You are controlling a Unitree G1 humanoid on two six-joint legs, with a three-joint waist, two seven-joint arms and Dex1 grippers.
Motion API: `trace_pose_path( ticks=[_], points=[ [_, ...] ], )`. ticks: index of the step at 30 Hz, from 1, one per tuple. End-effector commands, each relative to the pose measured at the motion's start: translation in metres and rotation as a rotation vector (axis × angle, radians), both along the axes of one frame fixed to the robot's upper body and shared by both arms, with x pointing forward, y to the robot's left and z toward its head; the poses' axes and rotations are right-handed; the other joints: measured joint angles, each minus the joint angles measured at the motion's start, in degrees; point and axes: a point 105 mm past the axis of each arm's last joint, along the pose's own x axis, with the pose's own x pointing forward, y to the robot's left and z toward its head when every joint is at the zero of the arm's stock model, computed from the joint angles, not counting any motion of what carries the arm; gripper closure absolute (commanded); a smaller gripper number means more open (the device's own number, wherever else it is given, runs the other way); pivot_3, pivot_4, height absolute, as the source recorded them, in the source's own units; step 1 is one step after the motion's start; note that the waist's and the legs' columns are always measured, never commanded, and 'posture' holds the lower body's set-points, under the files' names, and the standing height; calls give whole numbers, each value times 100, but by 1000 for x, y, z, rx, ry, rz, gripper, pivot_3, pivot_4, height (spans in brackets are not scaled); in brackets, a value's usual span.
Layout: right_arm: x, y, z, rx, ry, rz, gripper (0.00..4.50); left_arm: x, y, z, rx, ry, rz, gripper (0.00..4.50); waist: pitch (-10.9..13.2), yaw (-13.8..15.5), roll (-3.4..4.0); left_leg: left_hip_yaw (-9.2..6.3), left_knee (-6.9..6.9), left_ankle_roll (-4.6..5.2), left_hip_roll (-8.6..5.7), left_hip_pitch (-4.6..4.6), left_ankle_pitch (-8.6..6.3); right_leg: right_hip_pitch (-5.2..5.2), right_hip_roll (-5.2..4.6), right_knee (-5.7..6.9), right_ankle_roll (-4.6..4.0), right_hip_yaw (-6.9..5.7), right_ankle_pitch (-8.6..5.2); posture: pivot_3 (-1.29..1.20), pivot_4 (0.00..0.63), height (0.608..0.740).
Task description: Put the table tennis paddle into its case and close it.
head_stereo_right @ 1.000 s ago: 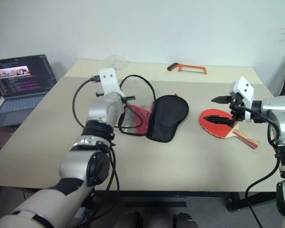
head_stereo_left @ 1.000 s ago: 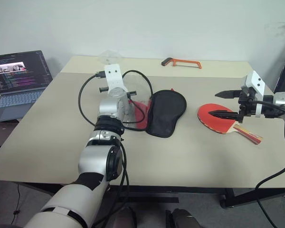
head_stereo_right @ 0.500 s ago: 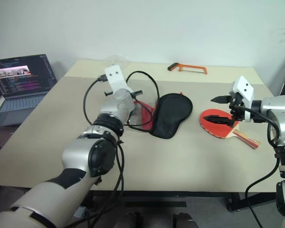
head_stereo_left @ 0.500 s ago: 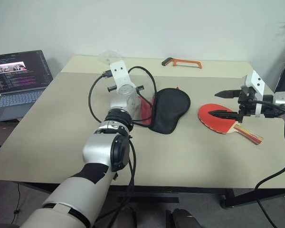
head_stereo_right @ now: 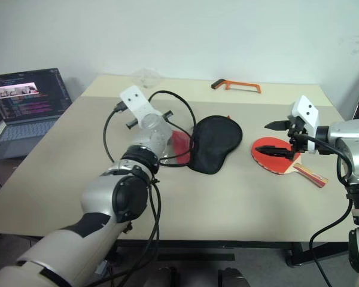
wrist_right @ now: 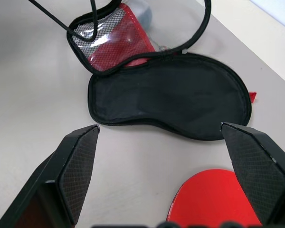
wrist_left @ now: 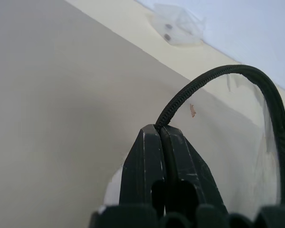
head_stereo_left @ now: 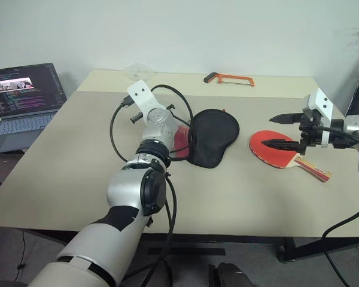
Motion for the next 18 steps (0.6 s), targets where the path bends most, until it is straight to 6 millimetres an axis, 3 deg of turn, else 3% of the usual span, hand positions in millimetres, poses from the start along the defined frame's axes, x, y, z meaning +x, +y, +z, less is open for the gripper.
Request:
trace_pose_path(
  ticks=[1,5,7,18],
  points=[
    [-4,-1,18,0,-59,8,0,0,0,18,-33,-60,16,4465,0,2,0,0,0,0,0,0,0,0,0,0,0,0,0,0,150,740],
    [-4,0,18,-1,-57,13,0,1,-14,5,-110,-15,-26,4465,0,5,0,-1,0,-1,-1,-1,1,1,-1,0,0,-1,0,0,150,740],
    [-3,1,18,-1,-56,17,0,2,-31,3,-109,0,-90,4465,0,11,0,-4,0,-1,-2,-1,1,1,-1,0,0,-4,0,0,150,740],
    [-4,4,17,2,-53,26,0,0,-80,15,-131,-9,-220,4465,0,14,0,-20,1,-8,-6,-7,5,2,-2,0,0,-17,0,0,150,740]
  ],
)
